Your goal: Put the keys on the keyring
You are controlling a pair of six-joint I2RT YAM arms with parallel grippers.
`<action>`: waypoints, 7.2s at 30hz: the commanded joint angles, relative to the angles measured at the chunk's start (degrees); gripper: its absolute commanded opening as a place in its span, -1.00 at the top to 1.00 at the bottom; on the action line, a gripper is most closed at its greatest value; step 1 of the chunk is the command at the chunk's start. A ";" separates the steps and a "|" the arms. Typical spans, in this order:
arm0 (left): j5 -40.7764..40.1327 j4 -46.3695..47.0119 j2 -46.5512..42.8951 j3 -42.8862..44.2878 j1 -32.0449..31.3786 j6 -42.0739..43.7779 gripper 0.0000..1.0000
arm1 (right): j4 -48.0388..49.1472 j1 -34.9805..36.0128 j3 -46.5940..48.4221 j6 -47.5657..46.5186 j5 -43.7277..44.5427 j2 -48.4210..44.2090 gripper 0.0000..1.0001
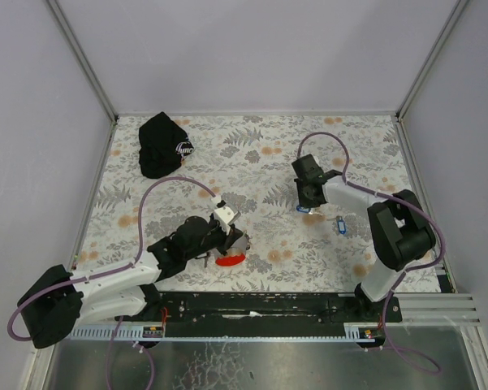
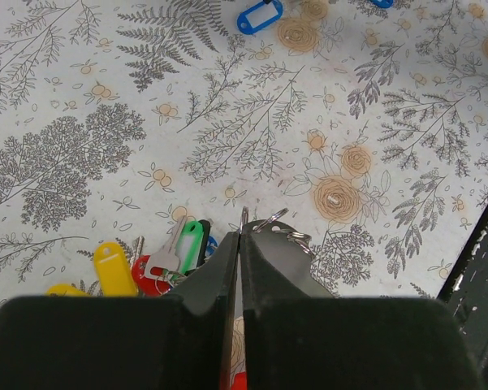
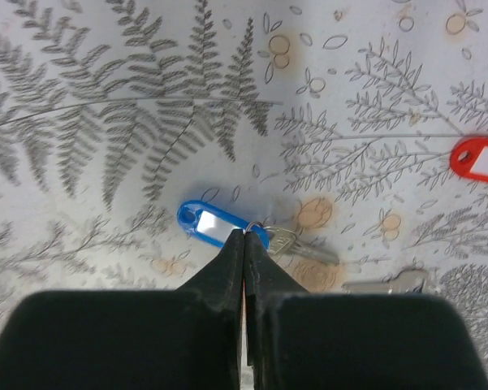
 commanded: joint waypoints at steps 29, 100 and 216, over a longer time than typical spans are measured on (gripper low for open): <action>2.31 2.06 -4.48 -0.57 -0.30 -1.33 1.00 | 2.42 3.11 -11.38 20.51 -1.69 -18.90 1.00; 3.09 1.94 -2.16 0.00 -0.42 -1.46 1.00 | -3.72 1.02 -20.33 13.81 -19.61 -19.90 0.41; 3.07 2.13 -1.71 -0.10 -0.40 -1.15 1.00 | 19.61 -8.99 -32.42 11.95 -34.26 -29.82 0.95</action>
